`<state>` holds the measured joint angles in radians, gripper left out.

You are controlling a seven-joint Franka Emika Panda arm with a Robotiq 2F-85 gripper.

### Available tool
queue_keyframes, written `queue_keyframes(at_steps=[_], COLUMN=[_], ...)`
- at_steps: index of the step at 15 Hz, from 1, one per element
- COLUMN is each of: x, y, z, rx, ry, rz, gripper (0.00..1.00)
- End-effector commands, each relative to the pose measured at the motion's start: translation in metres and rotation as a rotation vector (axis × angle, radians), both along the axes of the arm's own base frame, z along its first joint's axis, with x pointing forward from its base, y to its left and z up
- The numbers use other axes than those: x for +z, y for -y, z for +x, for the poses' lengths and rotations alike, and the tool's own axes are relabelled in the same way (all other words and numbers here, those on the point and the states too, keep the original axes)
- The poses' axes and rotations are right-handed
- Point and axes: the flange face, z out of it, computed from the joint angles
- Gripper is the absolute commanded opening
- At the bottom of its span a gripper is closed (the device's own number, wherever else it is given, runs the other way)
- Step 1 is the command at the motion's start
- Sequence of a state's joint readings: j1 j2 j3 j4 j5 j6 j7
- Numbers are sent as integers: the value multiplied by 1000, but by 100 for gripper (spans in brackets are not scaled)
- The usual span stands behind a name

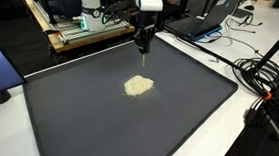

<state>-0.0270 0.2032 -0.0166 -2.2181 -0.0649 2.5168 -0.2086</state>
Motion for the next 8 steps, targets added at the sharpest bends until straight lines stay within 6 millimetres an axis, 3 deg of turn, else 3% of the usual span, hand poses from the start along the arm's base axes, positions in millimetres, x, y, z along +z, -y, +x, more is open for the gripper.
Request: queue_keyframes(at_steps=[1, 8], x=[-21, -43], y=[2, 12], z=[13, 20], rx=[-38, -110], ry=[-40, -49], rz=[-23, -25], gripper=[3, 3])
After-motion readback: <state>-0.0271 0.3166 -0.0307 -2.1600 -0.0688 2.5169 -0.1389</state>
